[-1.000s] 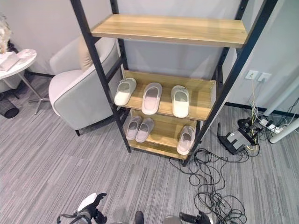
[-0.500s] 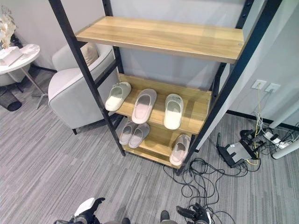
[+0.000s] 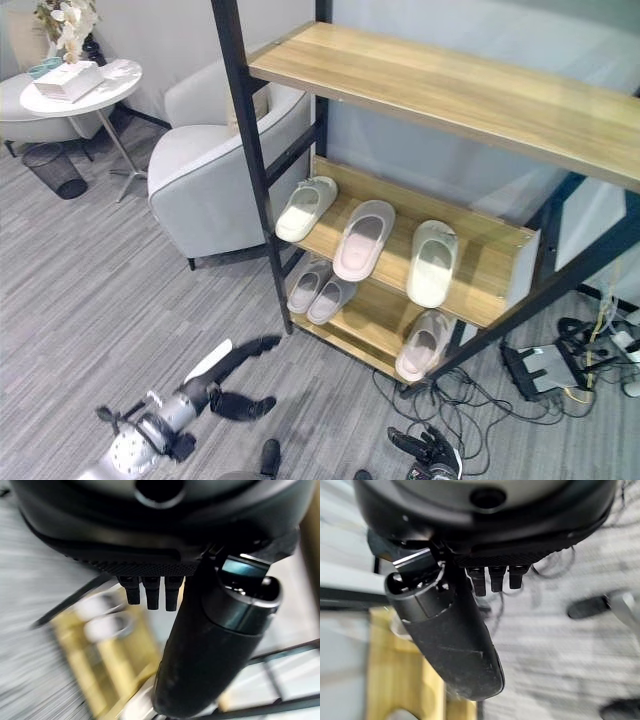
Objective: Arrange the slippers neatly on the shoe rack.
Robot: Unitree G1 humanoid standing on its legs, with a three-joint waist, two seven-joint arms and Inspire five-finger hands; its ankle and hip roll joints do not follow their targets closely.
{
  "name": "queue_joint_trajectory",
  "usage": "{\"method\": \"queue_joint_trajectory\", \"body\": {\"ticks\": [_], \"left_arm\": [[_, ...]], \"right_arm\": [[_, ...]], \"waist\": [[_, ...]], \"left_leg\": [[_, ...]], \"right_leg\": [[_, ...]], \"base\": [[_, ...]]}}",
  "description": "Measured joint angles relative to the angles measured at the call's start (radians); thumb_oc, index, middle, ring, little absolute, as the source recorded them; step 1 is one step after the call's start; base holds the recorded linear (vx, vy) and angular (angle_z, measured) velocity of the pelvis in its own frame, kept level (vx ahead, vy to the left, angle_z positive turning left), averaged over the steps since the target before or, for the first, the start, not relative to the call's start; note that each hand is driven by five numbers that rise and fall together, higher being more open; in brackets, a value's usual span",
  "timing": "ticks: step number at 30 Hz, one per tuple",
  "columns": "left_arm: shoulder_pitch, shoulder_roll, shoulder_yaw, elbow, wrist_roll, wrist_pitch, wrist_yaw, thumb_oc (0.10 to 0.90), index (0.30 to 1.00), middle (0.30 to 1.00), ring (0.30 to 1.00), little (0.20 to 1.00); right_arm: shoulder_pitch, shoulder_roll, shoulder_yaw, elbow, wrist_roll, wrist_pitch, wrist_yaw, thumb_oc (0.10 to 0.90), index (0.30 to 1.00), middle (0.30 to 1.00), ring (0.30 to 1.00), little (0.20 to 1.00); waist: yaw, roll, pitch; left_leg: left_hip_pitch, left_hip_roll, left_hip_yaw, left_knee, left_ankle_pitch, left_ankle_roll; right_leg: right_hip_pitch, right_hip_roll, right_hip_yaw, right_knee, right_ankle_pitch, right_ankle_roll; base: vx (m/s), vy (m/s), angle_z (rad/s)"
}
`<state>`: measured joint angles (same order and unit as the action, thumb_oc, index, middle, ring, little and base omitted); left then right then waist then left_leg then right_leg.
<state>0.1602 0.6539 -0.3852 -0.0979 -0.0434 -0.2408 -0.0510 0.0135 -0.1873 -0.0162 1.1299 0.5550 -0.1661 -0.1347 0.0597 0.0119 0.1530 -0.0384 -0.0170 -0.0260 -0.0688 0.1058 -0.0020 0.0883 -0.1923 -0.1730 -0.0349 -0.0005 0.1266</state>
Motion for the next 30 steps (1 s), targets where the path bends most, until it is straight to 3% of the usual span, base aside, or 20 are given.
{"method": "queue_joint_trajectory", "body": {"ticks": [4, 7, 9, 14, 16, 22, 25, 30], "left_arm": [[0.0, -0.003, 0.033, -0.058, -0.048, -0.008, 0.0, 0.8, 0.9, 0.9, 0.9, 0.9], [-0.004, -0.011, 0.02, -0.1, -0.078, -0.008, -0.003, 0.8, 0.9, 0.9, 0.9, 0.9], [-0.048, -0.019, -0.031, -0.132, -0.146, -0.008, -0.007, 0.8, 0.9, 0.9, 0.9, 0.9], [-0.211, -0.047, -0.124, -0.148, -0.121, -0.008, 0.019, 0.8, 0.9, 0.9, 0.9, 0.9], [-0.311, -0.049, -0.144, -0.15, 0.003, -0.009, 0.076, 0.8, 0.9, 0.9, 0.9, 0.9], [-0.466, -0.059, -0.151, -0.137, 0.19, -0.018, 0.16, 0.8, 0.9, 0.9, 0.9, 0.9], [-0.573, -0.049, -0.167, -0.04, 0.313, -0.027, 0.19, 0.8, 0.9, 0.9, 0.9, 0.9], [-0.621, -0.042, -0.162, 0.128, 0.455, 0.007, 0.243, 0.8, 0.9, 0.9, 0.9, 0.9]], "right_arm": [[0.002, 0.001, 0.017, 0.017, -0.023, 0.014, 0.002, 0.8, 0.9, 0.9, 0.9, 0.9], [-0.001, -0.006, 0.044, 0.024, -0.043, 0.018, 0.003, 0.8, 0.9, 0.9, 0.9, 0.9], [0.006, -0.015, 0.046, 0.025, -0.043, 0.018, 0.002, 0.8, 0.9, 0.9, 0.9, 0.9], [0.004, -0.017, 0.08, 0.054, -0.043, 0.018, 0.002, 0.8, 0.9, 0.9, 0.9, 0.9], [0.001, -0.011, 0.085, 0.054, -0.044, 0.019, 0.003, 0.8, 0.9, 0.9, 0.9, 0.9], [-0.01, -0.009, 0.103, 0.053, -0.076, 0.019, 0.002, 0.8, 0.9, 0.9, 0.9, 0.9], [-0.021, -0.01, 0.108, 0.048, -0.085, 0.02, 0.005, 0.8, 0.9, 0.9, 0.9, 0.9], [-0.039, -0.018, 0.109, 0.042, -0.085, 0.023, 0.026, 0.8, 0.9, 0.9, 0.9, 0.9]], "waist": [[0.002, 0.021, 0.0], [0.0, 0.02, 0.0], [-0.005, 0.02, 0.0], [-0.006, 0.016, 0.0], [-0.024, 0.016, 0.0], [-0.077, 0.017, -0.001], [-0.094, 0.019, -0.002], [-0.138, 0.021, -0.004]], "left_leg": [[0.009, 0.005, -0.006, -0.01, 0.001, -0.004], [0.005, 0.019, -0.01, -0.011, 0.001, -0.015], [-0.005, 0.023, -0.027, -0.011, 0.005, -0.022], [-0.013, 0.03, -0.034, -0.011, 0.012, -0.027], [-0.017, 0.033, -0.033, -0.011, 0.01, -0.029], [-0.018, 0.036, -0.01, -0.011, 0.011, -0.028], [-0.012, 0.04, 0.037, -0.011, 0.005, -0.026], [-0.012, 0.048, 0.113, -0.012, -0.005, -0.022]], "right_leg": [[0.023, 0.009, -0.007, -0.034, 0.005, 0.01], [0.024, 0.024, -0.009, -0.043, 0.008, 0.008], [0.024, 0.031, -0.025, -0.049, 0.009, 0.005], [0.021, 0.04, -0.03, -0.05, 0.014, -0.002], [0.017, 0.043, -0.029, -0.051, 0.016, -0.005], [0.001, 0.042, -0.003, -0.051, 0.023, -0.006], [-0.021, 0.039, 0.044, -0.05, 0.032, -0.003], [-0.065, 0.04, 0.117, -0.051, 0.053, -0.003]], "base": [[0.0, 0.015, 0.04], [-0.02, 0.006, 0.02], [0.01, 0.001, 0.17], [0.03, 0.007, 0.04], [0.05, 0.023, -0.01], [0.06, 0.024, -0.12], [0.11, 0.06, -0.41], [0.06, 0.065, -0.49]]}}
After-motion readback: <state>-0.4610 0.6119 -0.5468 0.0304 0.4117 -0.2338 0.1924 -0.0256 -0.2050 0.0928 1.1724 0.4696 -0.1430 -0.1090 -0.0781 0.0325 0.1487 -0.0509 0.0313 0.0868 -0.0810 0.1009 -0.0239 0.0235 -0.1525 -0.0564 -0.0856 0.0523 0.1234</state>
